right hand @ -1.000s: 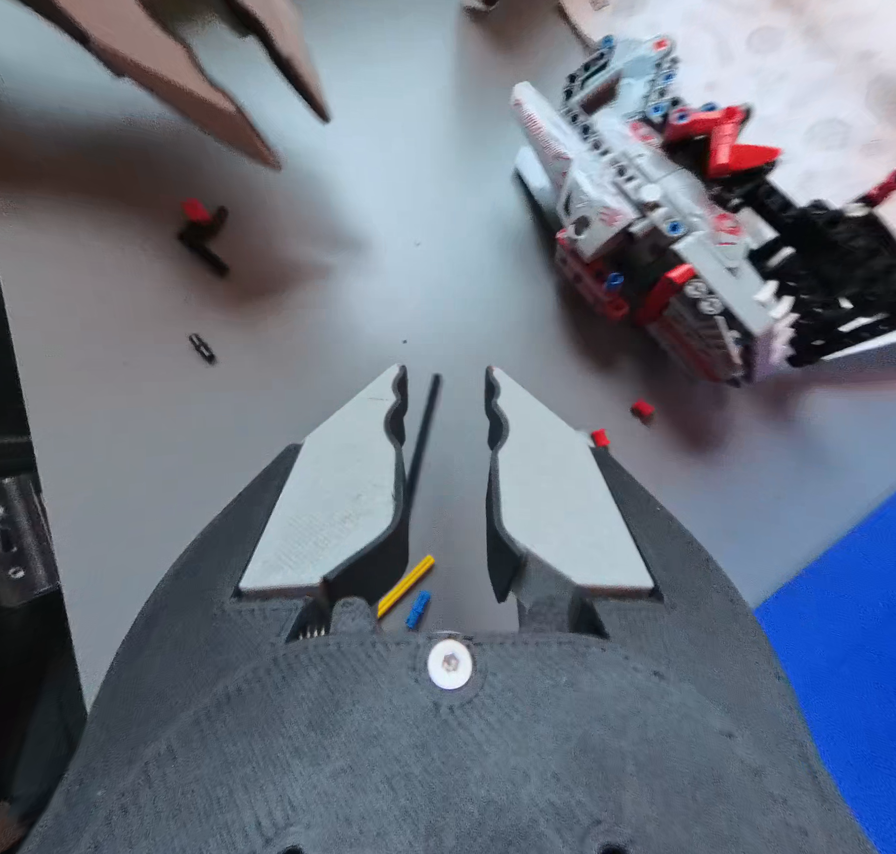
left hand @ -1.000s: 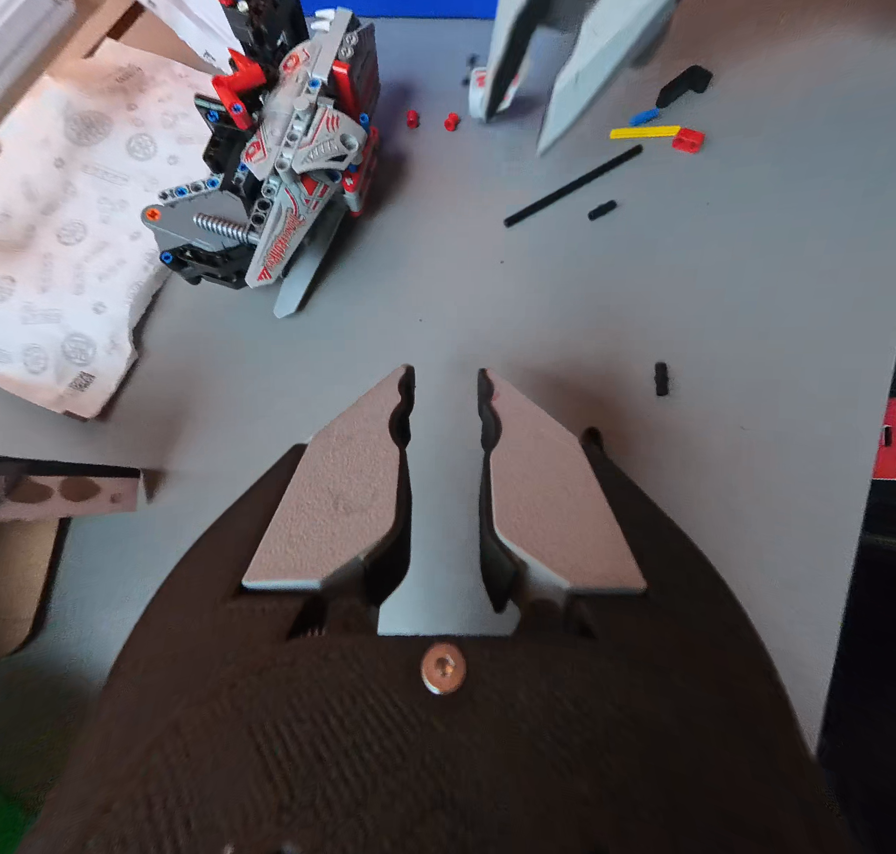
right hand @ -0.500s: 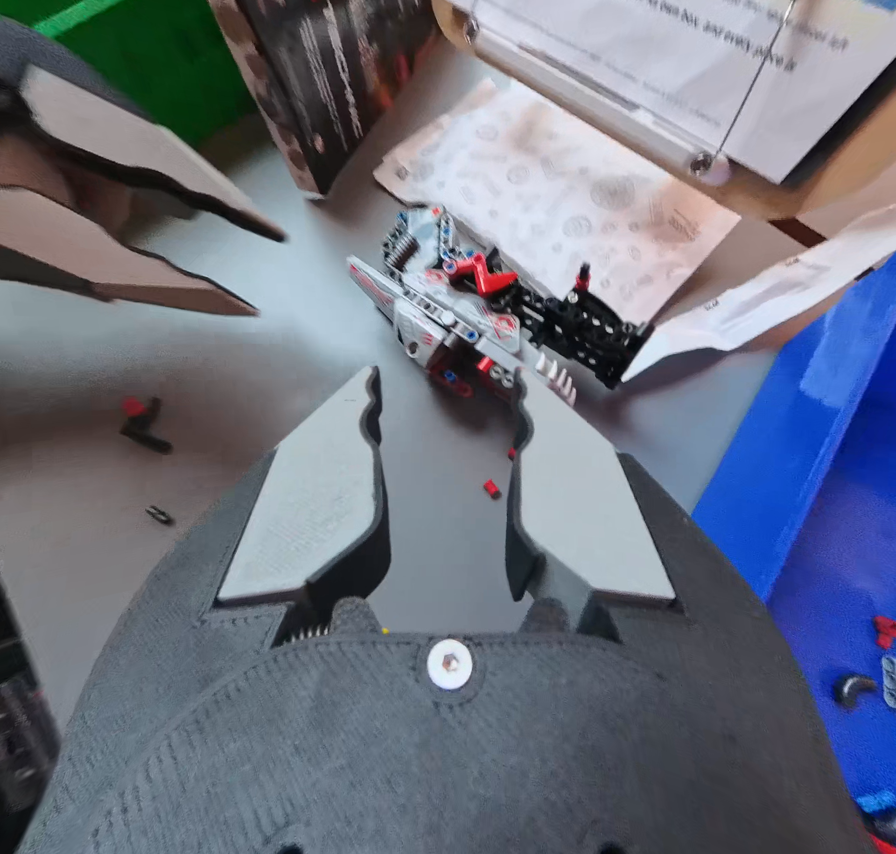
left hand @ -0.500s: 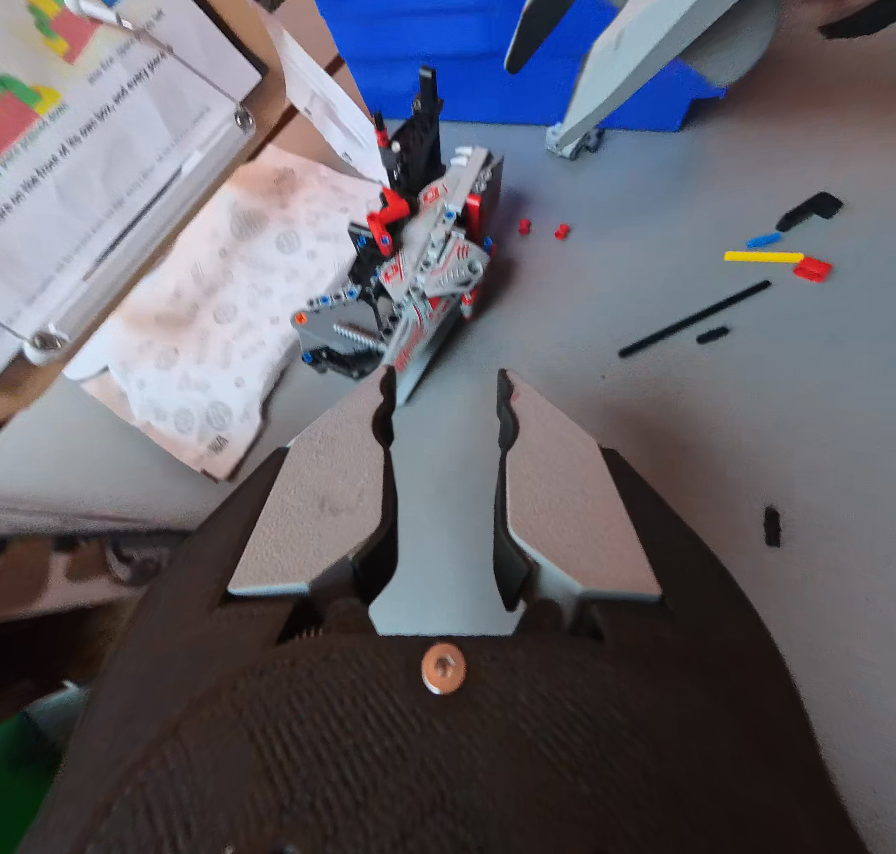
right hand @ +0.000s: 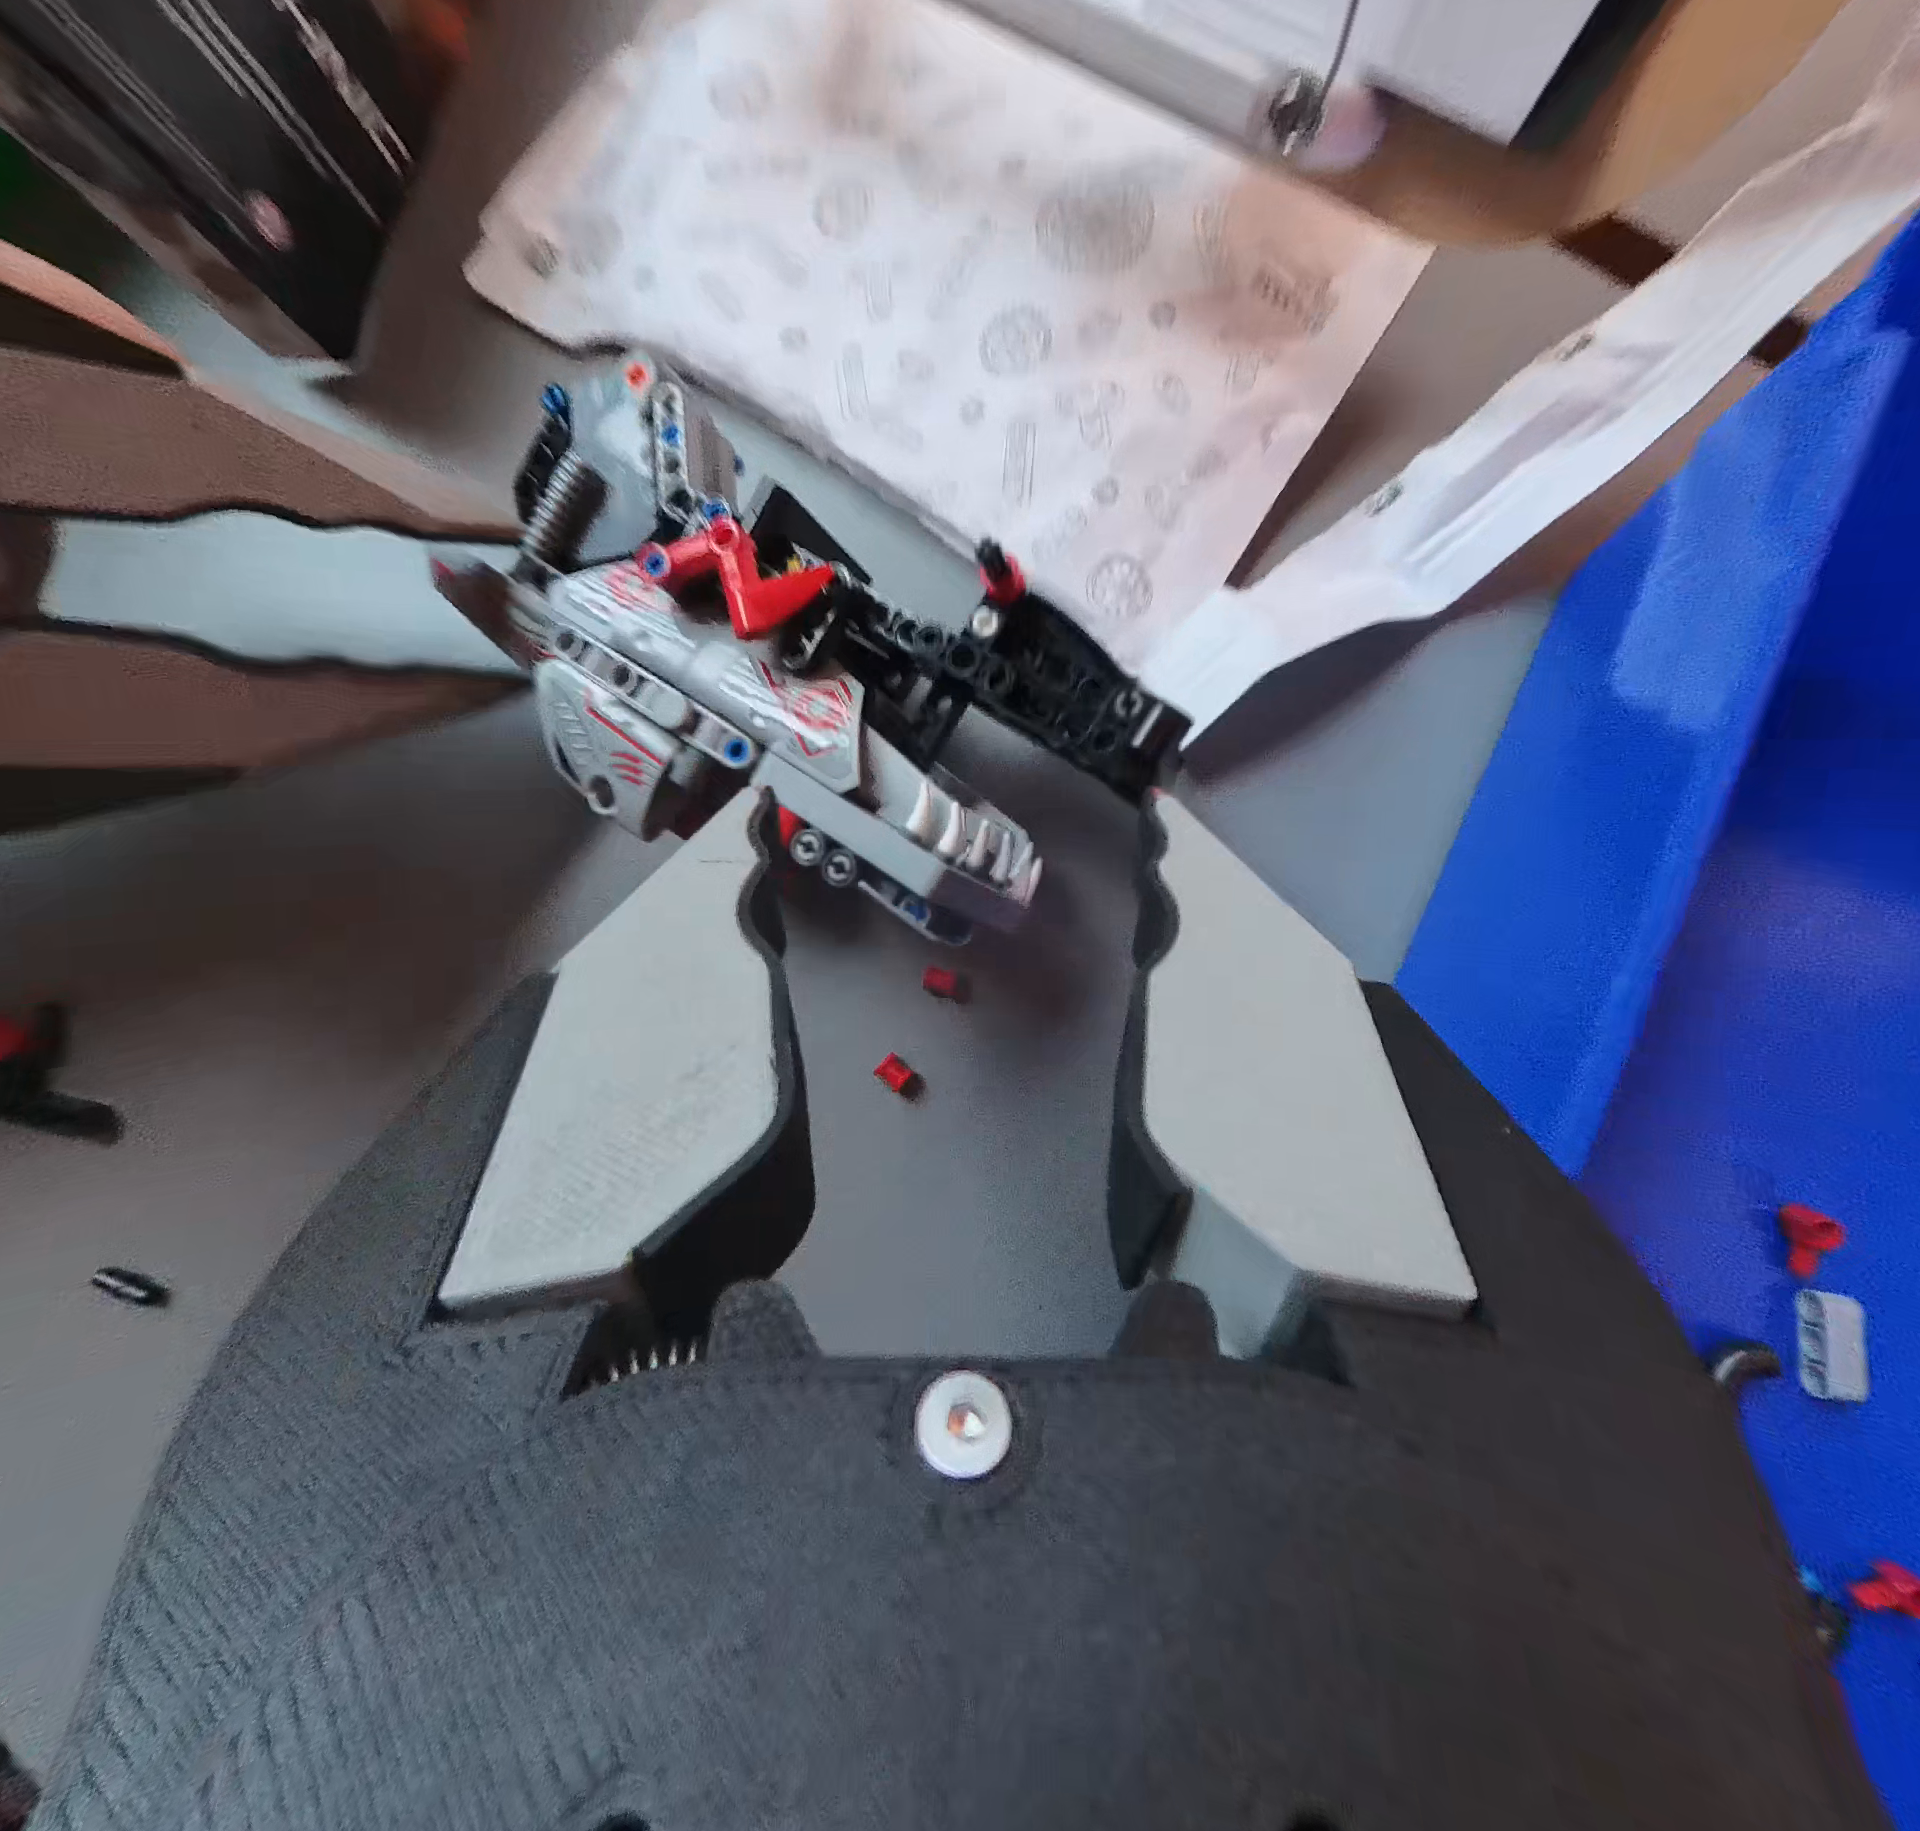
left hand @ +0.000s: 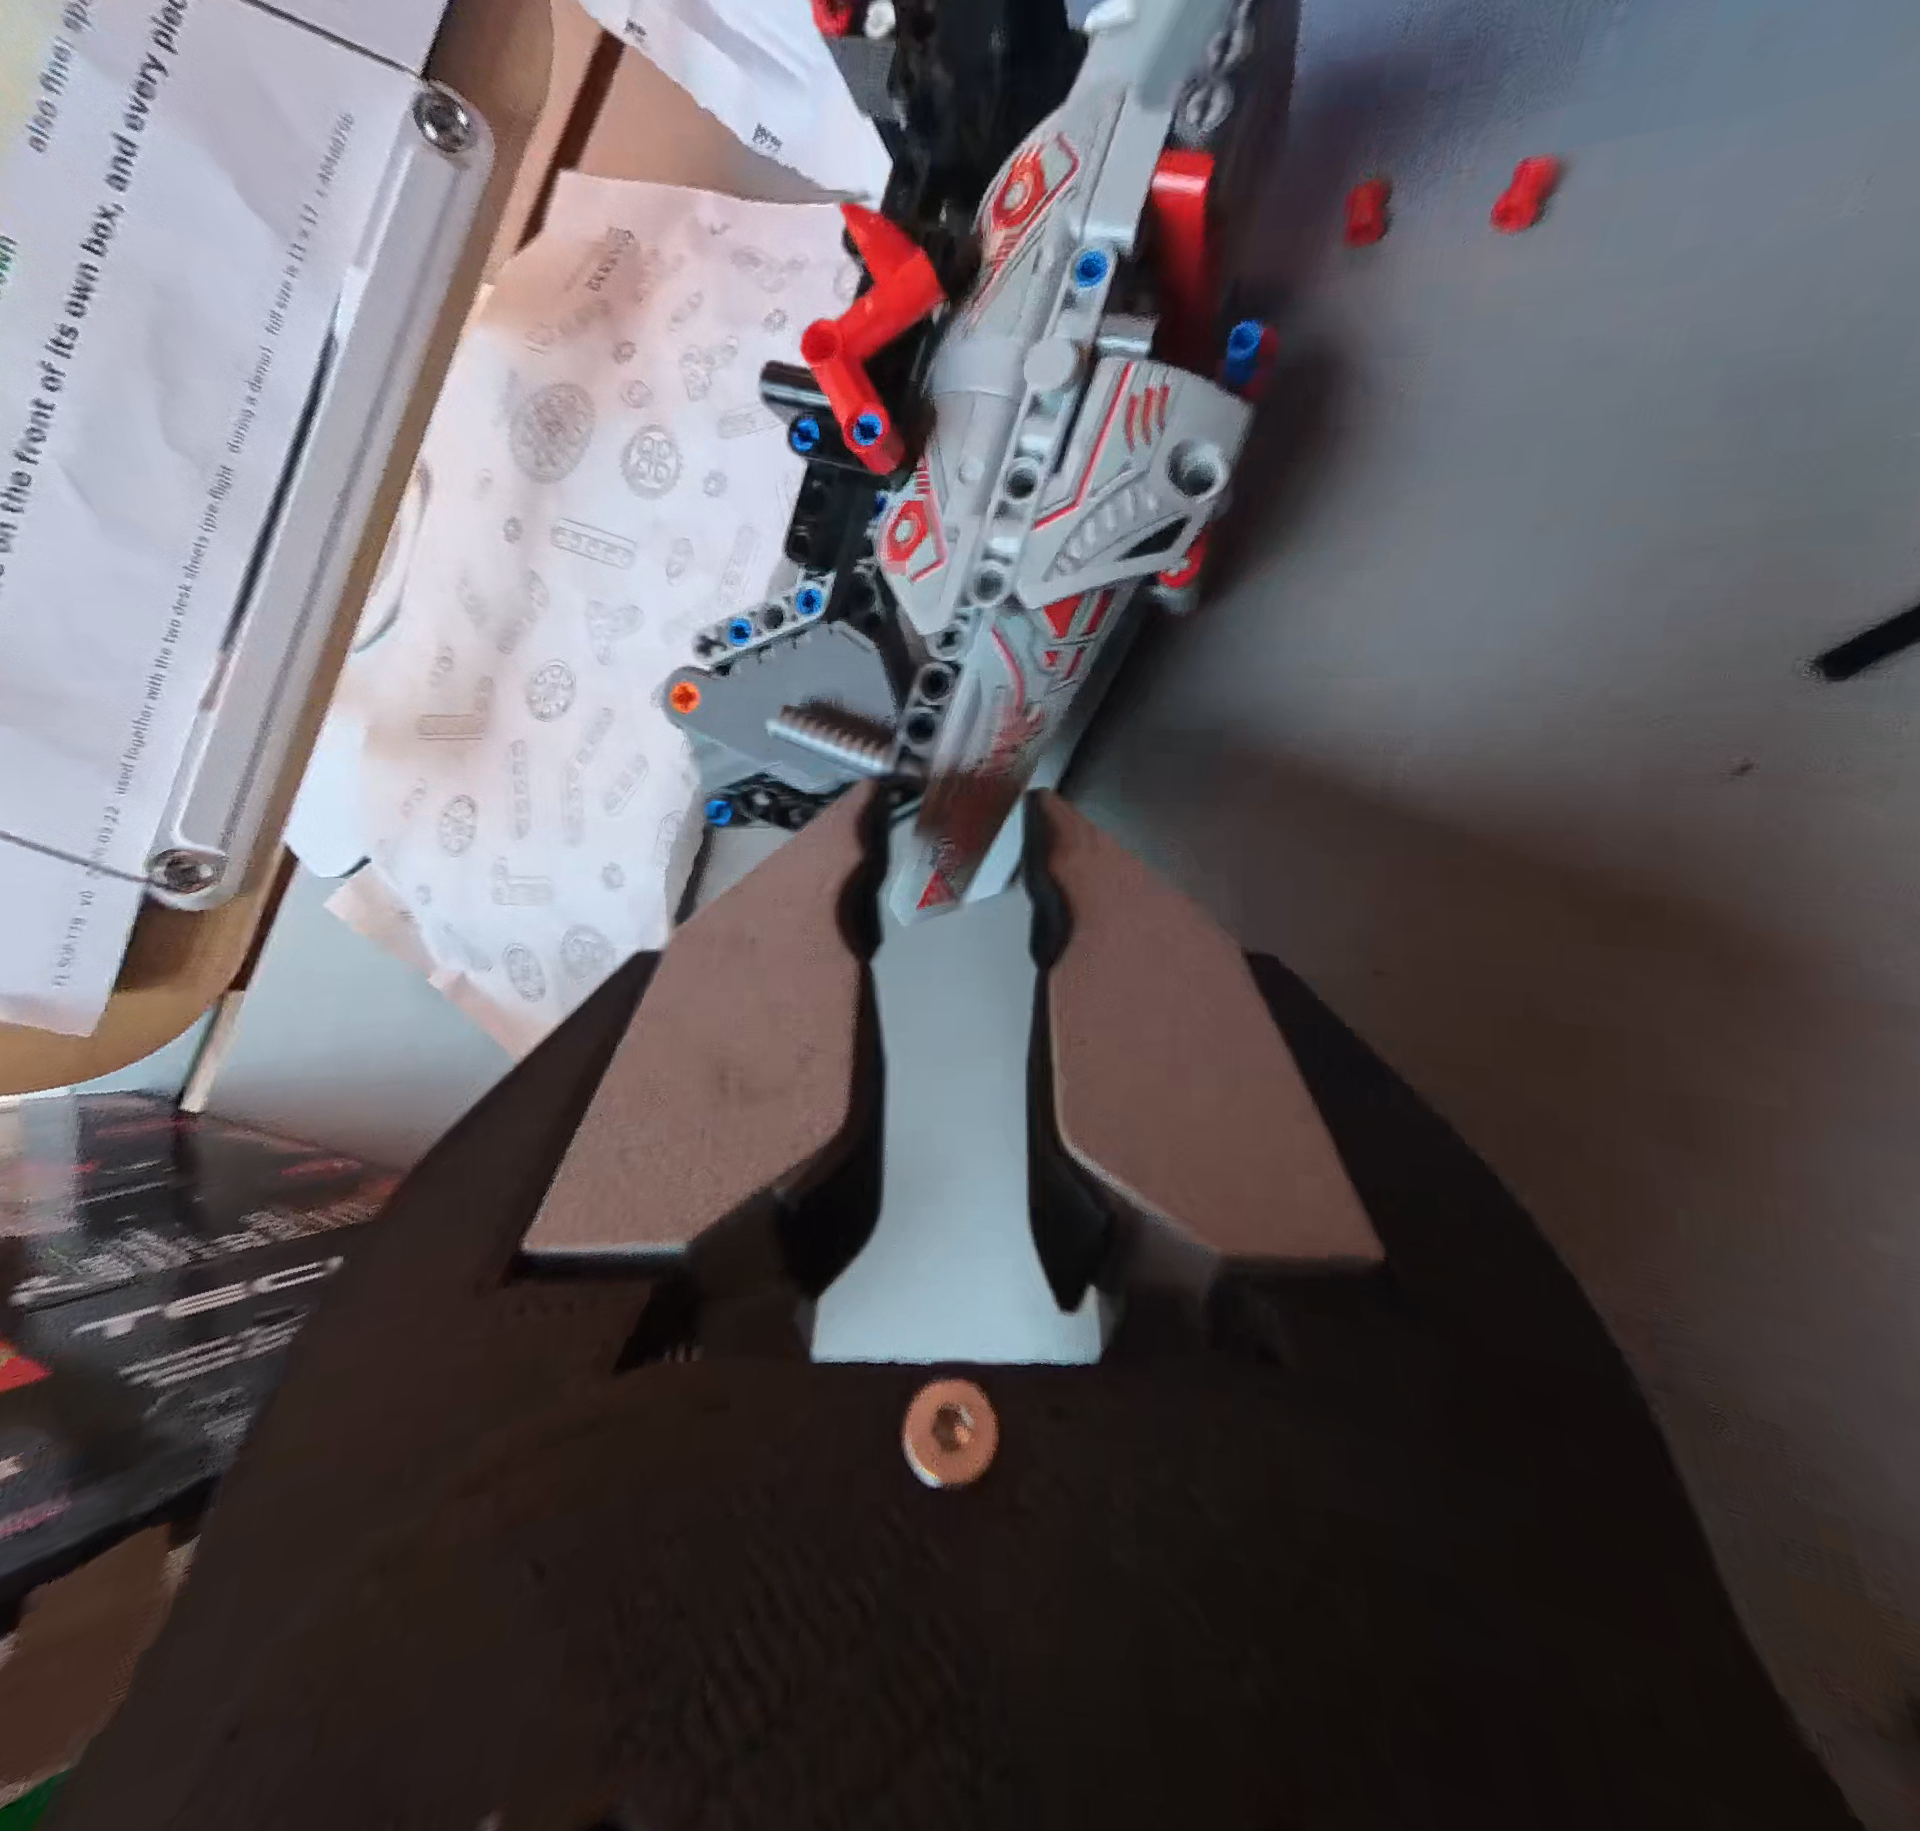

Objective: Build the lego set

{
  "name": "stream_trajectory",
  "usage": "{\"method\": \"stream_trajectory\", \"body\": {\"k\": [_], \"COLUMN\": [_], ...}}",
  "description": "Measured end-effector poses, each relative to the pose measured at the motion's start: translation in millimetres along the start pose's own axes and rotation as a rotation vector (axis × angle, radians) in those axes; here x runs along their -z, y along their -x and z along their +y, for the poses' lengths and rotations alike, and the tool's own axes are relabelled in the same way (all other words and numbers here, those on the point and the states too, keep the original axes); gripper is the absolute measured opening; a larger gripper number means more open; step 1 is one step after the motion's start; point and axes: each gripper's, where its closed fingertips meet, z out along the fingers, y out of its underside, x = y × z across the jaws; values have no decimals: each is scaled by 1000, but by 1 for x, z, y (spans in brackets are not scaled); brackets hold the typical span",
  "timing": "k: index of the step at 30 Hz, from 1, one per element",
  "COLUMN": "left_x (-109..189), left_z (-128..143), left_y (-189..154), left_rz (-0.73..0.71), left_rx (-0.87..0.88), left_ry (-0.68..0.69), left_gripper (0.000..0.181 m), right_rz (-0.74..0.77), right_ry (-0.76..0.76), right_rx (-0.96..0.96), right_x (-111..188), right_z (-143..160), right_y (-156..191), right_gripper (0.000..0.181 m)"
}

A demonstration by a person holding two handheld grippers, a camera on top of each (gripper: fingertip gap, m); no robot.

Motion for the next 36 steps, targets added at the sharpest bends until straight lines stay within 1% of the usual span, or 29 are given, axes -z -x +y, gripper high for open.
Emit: {"method": "stream_trajectory", "body": {"k": [3,4,5,6,8,10,11,13,16,18,20,21,23,26,27,29,31,32,33,36], "left_x": [-1,0,2,5,10,19,25,36,54,72,96,106,117,113,110,104,101,99,98,100], "left_z": [0,0,2,3,8,14,16,20,27,22,9,6,12,21,26,38,40,44,43,41], "left_y": [0,0,1,0,-1,-5,-9,-18,-25,-27,-27,-26,-22,-18,-17,-20,-19,-16,-13,-13], "left_rz": [0,-11,-23,-23,-19,18,54,132,235,329,447,491,513,533,535,543,514,473,439,391], "left_rx": [-38,-62,-91,-113,-114,-93,-76,-38,54,162,277,317,335,434,468,490,484,474,451,409], "left_ry": [-19,-21,-14,-4,18,50,55,66,71,32,-29,-34,9,38,48,70,24,22,-3,-42], "left_gripper": [20,20,19,19,18,16,15,15,15,15,13,12,12,12,13,12,7,4,3,4], "right_rz": [-95,-117,-121,-124,-165,-209,-235,-280,-348,-432,-524,-566,-642,-696,-704,-689,-609,-564,-512,-373], "right_ry": [62,71,74,64,55,38,39,35,45,37,28,30,36,146,166,159,135,133,120,44], "right_rx": [-8,2,26,49,47,41,41,53,81,72,46,29,-15,-105,-132,-141,-114,-83,-46,48], "right_x": [-19,-23,-25,-25,-21,-14,-9,-2,4,11,20,24,26,12,8,2,-2,-3,-2,7], "right_z": [17,22,25,26,27,25,25,23,22,17,9,6,1,8,10,11,10,11,9,-7], "right_y": [17,22,25,26,33,41,45,54,72,89,105,111,121,127,127,126,116,111,105,90], "right_gripper": [68,79,80,75,71,59,50,44,43,43,43,44,45,45,45,46,49,48,51,48]}}
